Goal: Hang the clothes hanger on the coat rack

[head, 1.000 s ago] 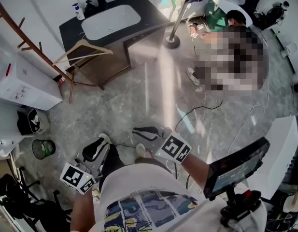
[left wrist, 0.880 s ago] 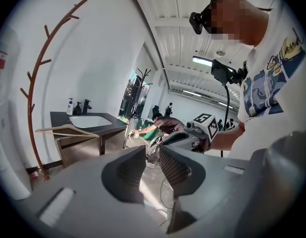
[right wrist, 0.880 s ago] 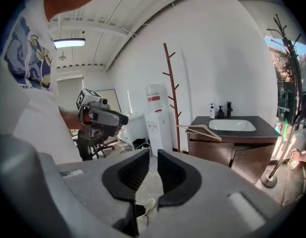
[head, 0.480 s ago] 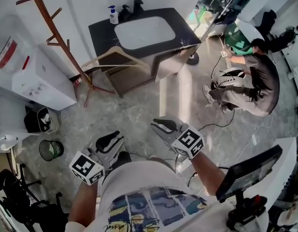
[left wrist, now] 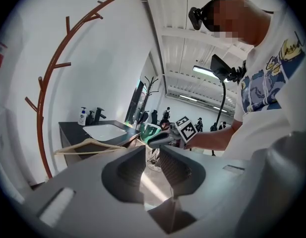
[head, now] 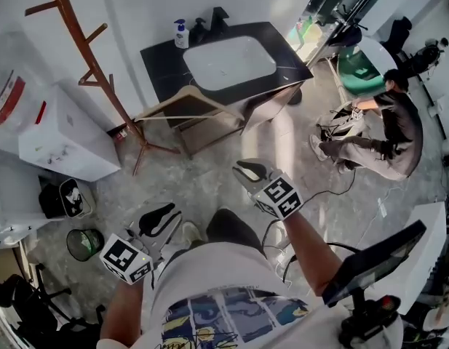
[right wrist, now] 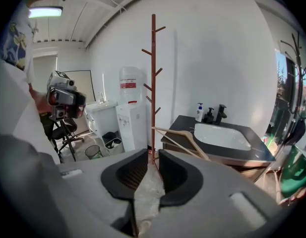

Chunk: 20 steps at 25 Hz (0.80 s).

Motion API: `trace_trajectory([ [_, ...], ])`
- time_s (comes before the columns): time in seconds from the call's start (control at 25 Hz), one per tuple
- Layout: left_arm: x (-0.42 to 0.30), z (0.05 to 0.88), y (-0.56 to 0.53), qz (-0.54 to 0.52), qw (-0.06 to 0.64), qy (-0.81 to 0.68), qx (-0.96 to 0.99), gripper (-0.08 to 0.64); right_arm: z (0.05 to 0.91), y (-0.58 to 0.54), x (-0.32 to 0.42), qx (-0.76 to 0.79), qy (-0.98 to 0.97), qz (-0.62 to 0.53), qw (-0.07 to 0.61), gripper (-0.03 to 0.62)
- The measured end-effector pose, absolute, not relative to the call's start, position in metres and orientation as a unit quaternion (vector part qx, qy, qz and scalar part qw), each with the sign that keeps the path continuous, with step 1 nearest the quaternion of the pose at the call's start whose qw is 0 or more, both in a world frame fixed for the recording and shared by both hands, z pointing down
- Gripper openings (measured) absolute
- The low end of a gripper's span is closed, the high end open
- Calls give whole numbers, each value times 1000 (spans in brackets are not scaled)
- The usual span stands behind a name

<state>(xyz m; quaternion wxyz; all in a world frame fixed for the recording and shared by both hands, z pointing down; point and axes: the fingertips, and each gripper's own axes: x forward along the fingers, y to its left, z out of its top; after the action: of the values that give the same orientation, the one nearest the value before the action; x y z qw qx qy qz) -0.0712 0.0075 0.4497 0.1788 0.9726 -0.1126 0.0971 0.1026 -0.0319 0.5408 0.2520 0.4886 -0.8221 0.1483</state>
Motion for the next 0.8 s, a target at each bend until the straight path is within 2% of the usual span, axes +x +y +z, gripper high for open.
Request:
trace_trajectory([
  [0.52, -21, 446, -101, 110, 184, -140, 967, 92, 621, -172, 221, 502, -781, 212, 305, 103],
  [0.8, 20, 444, -149, 126, 188, -147, 963, 92, 672, -208, 250, 459, -789, 303, 276, 159],
])
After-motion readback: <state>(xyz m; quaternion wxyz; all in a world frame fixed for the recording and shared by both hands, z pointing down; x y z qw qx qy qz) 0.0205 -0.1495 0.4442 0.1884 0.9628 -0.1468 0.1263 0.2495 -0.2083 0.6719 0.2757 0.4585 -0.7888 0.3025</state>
